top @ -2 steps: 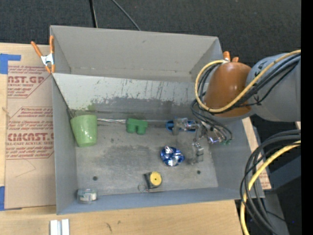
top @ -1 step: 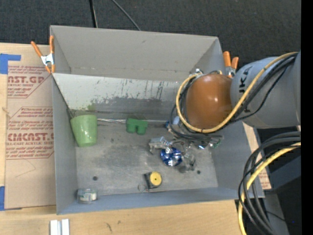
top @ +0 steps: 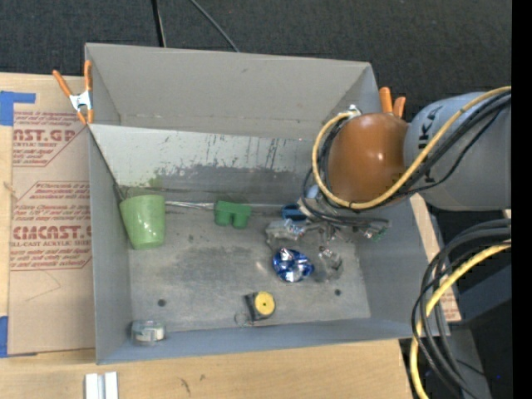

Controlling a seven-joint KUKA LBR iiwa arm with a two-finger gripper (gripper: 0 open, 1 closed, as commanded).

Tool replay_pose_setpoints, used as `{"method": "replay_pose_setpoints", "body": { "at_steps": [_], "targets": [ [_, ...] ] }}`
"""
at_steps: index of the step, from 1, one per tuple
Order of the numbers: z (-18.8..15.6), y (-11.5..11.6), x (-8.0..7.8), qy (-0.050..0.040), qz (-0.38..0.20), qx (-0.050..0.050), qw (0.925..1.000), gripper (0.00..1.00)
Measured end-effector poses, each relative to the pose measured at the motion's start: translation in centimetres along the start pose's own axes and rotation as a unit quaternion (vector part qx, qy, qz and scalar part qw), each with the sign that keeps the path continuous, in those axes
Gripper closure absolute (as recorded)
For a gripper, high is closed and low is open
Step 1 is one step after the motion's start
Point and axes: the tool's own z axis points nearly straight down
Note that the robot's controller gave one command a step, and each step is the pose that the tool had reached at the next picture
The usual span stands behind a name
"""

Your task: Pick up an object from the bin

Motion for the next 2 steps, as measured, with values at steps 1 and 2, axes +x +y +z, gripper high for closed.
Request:
{"method": "replay_pose_setpoints", "body": {
  "at_steps": [1,2],
  "targets": [
    [0.01,0.15,-0.07,-0.0001,-0.001,-0.001,1.0000,1.00],
    [0.02,0.16,-0.07,-0.0003,-0.001,-0.001,1.0000,0.00]
  ]
}}
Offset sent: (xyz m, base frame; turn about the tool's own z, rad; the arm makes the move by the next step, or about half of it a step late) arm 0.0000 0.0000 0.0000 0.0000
